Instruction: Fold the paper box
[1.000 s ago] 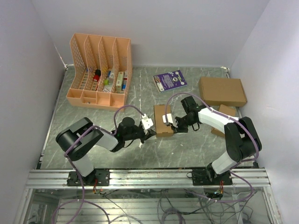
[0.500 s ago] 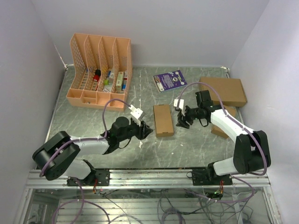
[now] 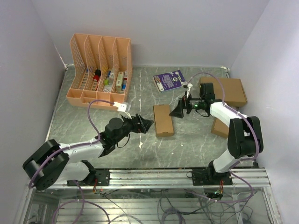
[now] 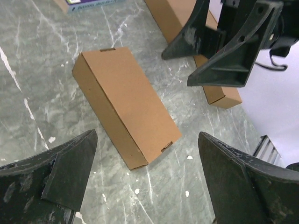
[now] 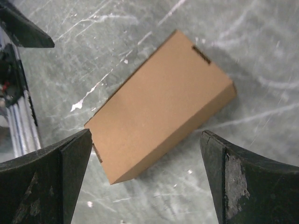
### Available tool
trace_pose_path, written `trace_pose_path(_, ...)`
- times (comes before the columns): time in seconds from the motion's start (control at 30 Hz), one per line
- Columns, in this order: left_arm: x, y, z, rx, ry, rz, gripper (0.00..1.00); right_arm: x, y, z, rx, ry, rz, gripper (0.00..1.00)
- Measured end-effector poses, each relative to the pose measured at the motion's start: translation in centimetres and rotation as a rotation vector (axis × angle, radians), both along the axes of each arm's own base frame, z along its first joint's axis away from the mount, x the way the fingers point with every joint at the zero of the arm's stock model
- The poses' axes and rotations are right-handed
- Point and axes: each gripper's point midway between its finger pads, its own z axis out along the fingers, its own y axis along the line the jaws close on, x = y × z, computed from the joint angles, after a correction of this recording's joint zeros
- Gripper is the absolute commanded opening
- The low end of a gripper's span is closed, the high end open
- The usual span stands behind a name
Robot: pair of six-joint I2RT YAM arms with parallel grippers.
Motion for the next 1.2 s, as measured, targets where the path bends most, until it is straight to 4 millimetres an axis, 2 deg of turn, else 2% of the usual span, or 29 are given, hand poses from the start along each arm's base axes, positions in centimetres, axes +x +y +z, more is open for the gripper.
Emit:
trace_pose_path(0.1, -0.1, 0.0, -0.8, -0.030, 0.059, 0.016, 0.98, -0.8, -0.6, -2.1, 0.017, 0.137, -0.087, 0.98)
trace_pose_path(0.23, -0.2, -0.1, -1.6, -0.061, 0.118, 0.027, 0.97, -0.1, -0.5, -3.5, 0.036, 0.221, -0.140, 0.91)
trace_pose_path(0.4, -0.1, -0.4, -2.4, -0.068, 0.163, 0.033, 0.97, 0.1, -0.3, -6.2, 0.037, 0.344, -0.173, 0.74)
trace_pose_path(0.47, 0.1, -0.6, -2.6, -0.068, 0.173, 0.035, 0.97, 0.1, -0.3, -6.7, 0.042, 0.376, -0.181, 0.71)
trace_pose_path(0.67, 0.3, -1.0, -4.2, -0.056, 0.225, 0.039, 0.97, -0.2, -0.2, -8.0, 0.057, 0.457, -0.195, 0.55)
trace_pose_path(0.87, 0.7, -1.7, -5.1, -0.059, 0.271, 0.041, 0.98, 0.0, -0.9, -8.4, 0.089, 0.510, -0.222, 0.39)
trace_pose_path(0.97, 0.7, -2.0, -5.4, -0.067, 0.292, 0.039, 0.98, 0.1, -1.2, -8.2, 0.113, 0.531, -0.229, 0.36)
trace_pose_path(1.2, 0.8, -2.5, -6.5, -0.068, 0.342, 0.037, 0.98, 0.1, -1.6, -8.3, 0.144, 0.564, -0.230, 0.35)
